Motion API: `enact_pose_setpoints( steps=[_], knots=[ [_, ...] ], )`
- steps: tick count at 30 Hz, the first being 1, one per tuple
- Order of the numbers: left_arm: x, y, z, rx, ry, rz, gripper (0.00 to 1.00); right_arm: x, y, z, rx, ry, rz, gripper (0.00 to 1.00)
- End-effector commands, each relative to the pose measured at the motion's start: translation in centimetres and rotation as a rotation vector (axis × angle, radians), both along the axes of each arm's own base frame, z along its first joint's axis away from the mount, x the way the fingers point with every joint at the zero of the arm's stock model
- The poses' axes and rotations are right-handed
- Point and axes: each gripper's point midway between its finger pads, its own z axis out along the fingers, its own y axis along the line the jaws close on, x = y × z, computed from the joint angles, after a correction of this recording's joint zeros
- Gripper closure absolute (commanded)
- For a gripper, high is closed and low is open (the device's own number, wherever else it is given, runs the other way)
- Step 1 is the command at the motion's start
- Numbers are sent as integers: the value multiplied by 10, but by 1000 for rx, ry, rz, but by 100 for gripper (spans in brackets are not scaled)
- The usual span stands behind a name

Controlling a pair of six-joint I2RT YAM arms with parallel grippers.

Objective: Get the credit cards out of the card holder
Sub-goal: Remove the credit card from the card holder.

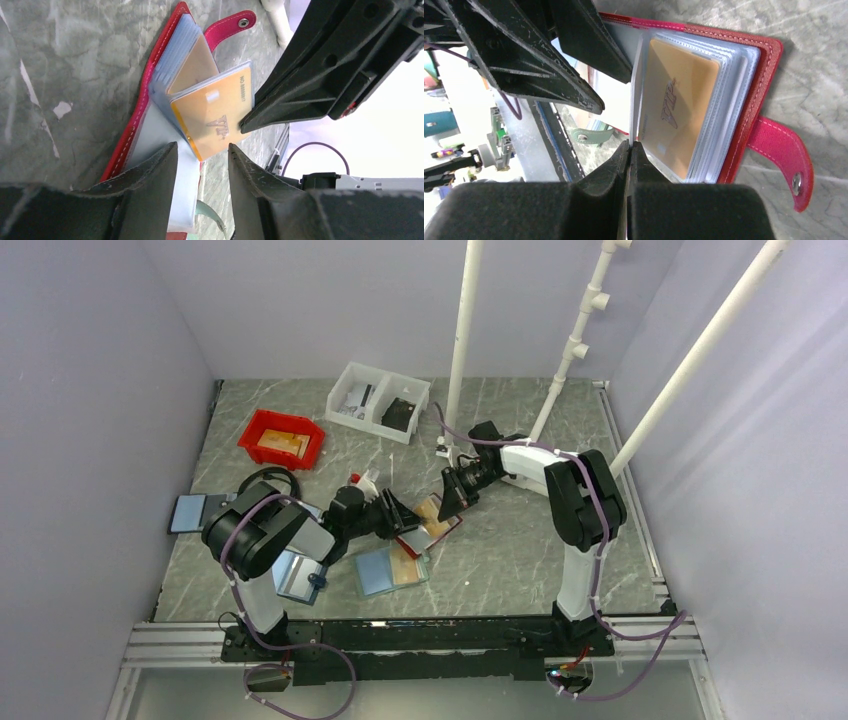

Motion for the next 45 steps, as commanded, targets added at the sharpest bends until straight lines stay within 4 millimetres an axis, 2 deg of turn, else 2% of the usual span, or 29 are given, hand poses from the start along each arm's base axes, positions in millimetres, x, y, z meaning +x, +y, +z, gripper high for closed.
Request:
enact_pose_setpoints(
  steps=[1,8,12,18,19,20,21,25,35,39,42,45],
  knots=[
    [3,-3,33,-97,-126,10,52,3,5,39,141,-35,-20,100],
    [7,-8,39,-137,-147,11,52,1,7,56,226,3,-49,100],
    [9,-8,46,-181,-182,22,47,0,6,68,277,27,-73,100],
    [9,-9,52,-232,-193,30,46,-1,5,73,310,50,-76,100],
    [10,-9,53,-240,-193,33,22,-2,5,74,315,54,-77,100],
    [10,-9,54,-247,-194,34,6,-2,5,75,319,57,-77,100],
    [10,-9,56,-254,-197,36,1,-2,5,76,325,63,-78,100],
    [10,-10,62,-272,-212,31,0,-2,5,77,341,74,-83,100],
    [7,-14,60,-254,-194,-1,1,-1,3,75,352,96,-90,100],
    [7,-20,68,-328,-203,-29,11,-1,4,74,357,112,-89,100],
    [7,-22,66,-345,-194,-38,21,-1,3,70,349,113,-93,100],
    [7,-22,75,-352,-223,-36,29,0,3,61,321,118,-106,100]
  ],
)
